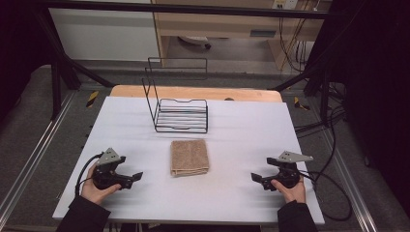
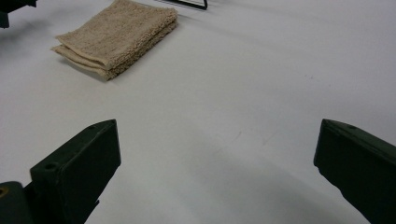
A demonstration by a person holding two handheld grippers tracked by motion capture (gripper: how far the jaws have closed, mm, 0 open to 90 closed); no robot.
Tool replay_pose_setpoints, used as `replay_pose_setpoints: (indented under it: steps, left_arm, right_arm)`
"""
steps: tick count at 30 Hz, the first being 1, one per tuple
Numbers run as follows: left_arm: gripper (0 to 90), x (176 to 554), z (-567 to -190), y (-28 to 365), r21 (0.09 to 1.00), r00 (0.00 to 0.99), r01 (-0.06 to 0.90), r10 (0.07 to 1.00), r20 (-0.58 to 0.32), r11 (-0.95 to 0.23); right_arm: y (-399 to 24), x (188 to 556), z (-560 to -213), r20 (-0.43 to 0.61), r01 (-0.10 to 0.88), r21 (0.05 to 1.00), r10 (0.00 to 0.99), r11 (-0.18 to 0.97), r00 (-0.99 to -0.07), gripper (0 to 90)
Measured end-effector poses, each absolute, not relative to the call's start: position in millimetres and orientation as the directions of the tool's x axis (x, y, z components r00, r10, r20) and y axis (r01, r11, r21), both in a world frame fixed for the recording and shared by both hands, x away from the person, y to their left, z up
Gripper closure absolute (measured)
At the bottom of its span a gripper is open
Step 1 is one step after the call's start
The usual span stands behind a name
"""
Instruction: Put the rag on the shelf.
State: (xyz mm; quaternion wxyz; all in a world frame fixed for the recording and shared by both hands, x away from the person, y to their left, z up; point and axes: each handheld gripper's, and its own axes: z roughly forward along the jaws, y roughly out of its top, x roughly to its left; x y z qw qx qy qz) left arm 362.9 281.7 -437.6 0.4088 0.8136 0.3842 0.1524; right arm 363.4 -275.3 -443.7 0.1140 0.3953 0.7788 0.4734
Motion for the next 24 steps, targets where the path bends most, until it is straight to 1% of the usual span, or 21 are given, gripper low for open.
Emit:
replay_pose_setpoints:
  steps: [24]
  left_arm:
    - [7.3,364,-435,243,0.765,0.662,0.522,0.745,-0.084,-0.378]
  right_arm:
    - [-274,363,-445,0.194,0.511,0.825,0.727,0.243,-0.659,1.3]
